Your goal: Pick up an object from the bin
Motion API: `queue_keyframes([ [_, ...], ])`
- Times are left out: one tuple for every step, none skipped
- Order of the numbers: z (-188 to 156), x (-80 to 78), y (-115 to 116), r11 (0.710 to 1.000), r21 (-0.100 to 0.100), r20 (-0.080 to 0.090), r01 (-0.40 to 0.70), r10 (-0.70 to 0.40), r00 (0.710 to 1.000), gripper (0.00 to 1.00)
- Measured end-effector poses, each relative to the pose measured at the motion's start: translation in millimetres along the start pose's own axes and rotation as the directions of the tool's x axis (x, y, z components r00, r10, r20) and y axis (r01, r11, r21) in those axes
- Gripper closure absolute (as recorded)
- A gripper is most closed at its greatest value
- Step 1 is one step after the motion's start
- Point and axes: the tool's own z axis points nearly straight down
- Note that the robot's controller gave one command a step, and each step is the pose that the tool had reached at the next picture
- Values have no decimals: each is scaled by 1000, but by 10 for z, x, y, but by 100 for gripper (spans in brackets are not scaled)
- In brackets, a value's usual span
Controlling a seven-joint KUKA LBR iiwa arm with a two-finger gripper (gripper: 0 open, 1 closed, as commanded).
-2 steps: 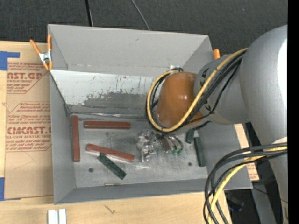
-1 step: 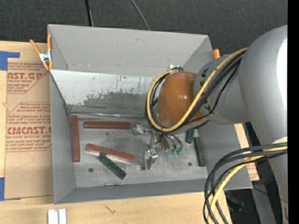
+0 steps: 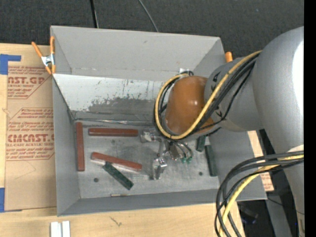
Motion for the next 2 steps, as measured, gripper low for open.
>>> queue_keyframes([
  [-4,113,715,1000,-1,-14,28,-28,1000,100],
  [-3,113,715,1000,-1,-14,28,-28,1000,100],
])
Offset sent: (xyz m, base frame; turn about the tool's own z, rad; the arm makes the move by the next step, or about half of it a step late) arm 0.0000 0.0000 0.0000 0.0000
